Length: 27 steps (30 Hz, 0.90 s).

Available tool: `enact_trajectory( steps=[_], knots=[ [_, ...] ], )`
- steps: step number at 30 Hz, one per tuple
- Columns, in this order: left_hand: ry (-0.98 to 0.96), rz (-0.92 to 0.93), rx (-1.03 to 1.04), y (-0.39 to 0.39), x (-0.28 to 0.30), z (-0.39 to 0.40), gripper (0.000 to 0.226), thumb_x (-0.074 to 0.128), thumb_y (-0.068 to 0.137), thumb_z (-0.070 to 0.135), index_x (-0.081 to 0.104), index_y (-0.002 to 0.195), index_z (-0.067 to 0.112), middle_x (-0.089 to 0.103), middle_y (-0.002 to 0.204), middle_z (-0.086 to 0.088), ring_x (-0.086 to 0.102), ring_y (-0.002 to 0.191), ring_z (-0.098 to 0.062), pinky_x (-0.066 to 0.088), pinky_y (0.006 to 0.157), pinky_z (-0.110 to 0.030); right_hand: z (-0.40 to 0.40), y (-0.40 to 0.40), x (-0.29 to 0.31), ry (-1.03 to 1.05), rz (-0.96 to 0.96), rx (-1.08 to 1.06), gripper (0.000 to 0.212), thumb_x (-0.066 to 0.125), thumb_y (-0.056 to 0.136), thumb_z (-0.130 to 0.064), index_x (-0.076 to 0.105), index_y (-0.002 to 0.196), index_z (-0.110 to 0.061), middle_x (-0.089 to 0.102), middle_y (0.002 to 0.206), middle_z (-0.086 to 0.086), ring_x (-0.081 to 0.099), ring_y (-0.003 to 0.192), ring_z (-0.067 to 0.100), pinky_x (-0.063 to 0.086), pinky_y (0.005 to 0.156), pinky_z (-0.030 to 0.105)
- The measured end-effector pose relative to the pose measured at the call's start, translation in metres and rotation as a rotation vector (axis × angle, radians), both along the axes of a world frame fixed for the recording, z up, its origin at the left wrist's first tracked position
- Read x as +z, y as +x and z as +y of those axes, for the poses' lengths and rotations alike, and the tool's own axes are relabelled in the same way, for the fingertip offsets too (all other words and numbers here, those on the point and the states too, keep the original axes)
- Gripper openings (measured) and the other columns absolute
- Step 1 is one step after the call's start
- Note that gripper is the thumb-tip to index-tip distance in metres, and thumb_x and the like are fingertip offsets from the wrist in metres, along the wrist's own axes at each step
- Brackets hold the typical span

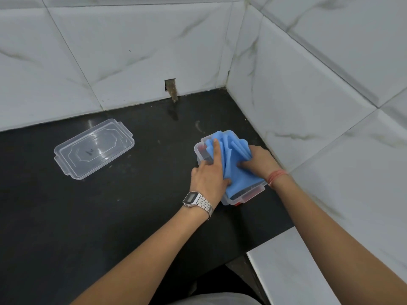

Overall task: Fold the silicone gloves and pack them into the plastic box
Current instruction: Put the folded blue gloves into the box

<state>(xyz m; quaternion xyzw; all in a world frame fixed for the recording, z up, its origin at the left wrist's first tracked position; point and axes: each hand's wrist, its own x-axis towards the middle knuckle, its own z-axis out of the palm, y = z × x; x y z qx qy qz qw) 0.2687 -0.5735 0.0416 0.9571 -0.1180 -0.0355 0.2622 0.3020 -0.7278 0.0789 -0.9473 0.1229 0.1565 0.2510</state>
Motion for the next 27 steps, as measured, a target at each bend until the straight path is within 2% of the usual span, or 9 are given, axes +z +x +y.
enact_trajectory(
  steps=[3, 5, 9, 13, 18, 20, 22, 24, 27],
  knots=[
    [0.060, -0.003, -0.007, 0.001, -0.005, -0.005, 0.108, 0.063, 0.085, 0.034, -0.023, 0.147, 0.018, 0.065, 0.097, -0.003, 0.063, 0.088, -0.019, 0.032, 0.108, -0.042, 0.005, -0.001, -0.007, -0.064, 0.000, 0.017, 0.017, 0.061, 0.086, -0.013, 0.045, 0.082, -0.016, 0.051, 0.080, 0.002, 0.052, 0.076, 0.023, 0.037, 0.061, 0.028],
    [0.105, 0.001, 0.000, 0.002, -0.005, -0.010, 0.104, 0.060, 0.087, 0.031, -0.025, 0.147, 0.017, 0.066, 0.098, -0.002, 0.064, 0.089, -0.019, 0.020, 0.114, -0.043, 0.009, -0.002, -0.011, -0.079, 0.002, 0.021, 0.013, 0.055, 0.088, -0.008, 0.044, 0.093, -0.013, 0.052, 0.089, 0.006, 0.051, 0.079, 0.024, 0.038, 0.067, 0.031],
    [0.155, 0.016, -0.011, 0.003, -0.003, -0.018, 0.101, 0.058, 0.088, 0.025, -0.024, 0.147, 0.017, 0.063, 0.112, -0.007, 0.063, 0.093, -0.022, 0.020, 0.114, -0.047, 0.013, -0.006, -0.021, -0.057, 0.038, 0.008, 0.025, 0.050, 0.091, -0.005, 0.050, 0.116, -0.004, 0.061, 0.108, 0.017, 0.060, 0.095, 0.031, 0.043, 0.074, 0.033],
    [0.119, 0.013, -0.026, 0.002, -0.001, -0.015, 0.104, 0.060, 0.086, 0.032, -0.024, 0.147, 0.022, 0.061, 0.117, -0.007, 0.060, 0.103, -0.023, 0.019, 0.114, -0.050, 0.013, -0.008, -0.027, -0.076, 0.050, 0.019, 0.028, 0.049, 0.093, -0.004, 0.051, 0.120, -0.002, 0.061, 0.117, 0.020, 0.059, 0.101, 0.031, 0.044, 0.078, 0.033],
    [0.283, -0.195, 0.037, 0.000, 0.002, -0.007, 0.098, 0.061, 0.085, 0.043, -0.008, 0.152, 0.020, 0.049, 0.132, -0.008, 0.046, 0.126, -0.028, 0.026, 0.110, -0.049, 0.016, -0.009, -0.037, -0.167, 0.091, 0.075, 0.028, 0.047, 0.096, -0.007, 0.050, 0.124, -0.003, 0.062, 0.119, 0.020, 0.061, 0.106, 0.032, 0.046, 0.083, 0.034],
    [0.300, -0.227, 0.024, 0.004, 0.003, -0.005, 0.090, 0.061, 0.086, 0.032, 0.001, 0.152, 0.020, 0.040, 0.139, -0.009, 0.034, 0.134, -0.029, 0.029, 0.109, -0.046, 0.017, -0.007, -0.040, -0.168, 0.096, 0.074, 0.027, 0.047, 0.098, -0.011, 0.051, 0.124, -0.004, 0.063, 0.118, 0.018, 0.061, 0.105, 0.031, 0.045, 0.080, 0.032],
    [0.319, -0.216, -0.040, 0.010, 0.005, -0.006, 0.070, 0.059, 0.088, 0.023, 0.022, 0.147, 0.017, 0.036, 0.141, -0.010, 0.031, 0.134, -0.030, 0.031, 0.110, -0.043, 0.018, -0.006, -0.040, -0.144, 0.059, 0.046, 0.028, 0.046, 0.101, -0.020, 0.052, 0.123, -0.005, 0.064, 0.117, 0.017, 0.062, 0.101, 0.029, 0.045, 0.079, 0.032],
    [0.361, -0.190, -0.124, 0.015, 0.007, -0.010, 0.045, 0.055, 0.090, 0.016, 0.043, 0.133, 0.012, 0.040, 0.139, -0.013, 0.034, 0.130, -0.030, 0.034, 0.108, -0.041, 0.017, -0.009, -0.041, -0.137, -0.031, 0.015, 0.030, 0.044, 0.102, -0.029, 0.052, 0.121, -0.007, 0.065, 0.114, 0.016, 0.063, 0.095, 0.027, 0.044, 0.075, 0.031],
    [0.425, -0.096, -0.232, 0.019, 0.010, -0.016, 0.031, 0.053, 0.093, 0.012, 0.051, 0.123, 0.007, 0.047, 0.130, -0.015, 0.043, 0.121, -0.029, 0.043, 0.099, -0.038, 0.014, -0.016, -0.037, -0.247, -0.213, 0.042, 0.030, 0.047, 0.100, -0.032, 0.050, 0.123, -0.012, 0.065, 0.114, 0.011, 0.065, 0.094, 0.028, 0.045, 0.069, 0.032]
  ],
)
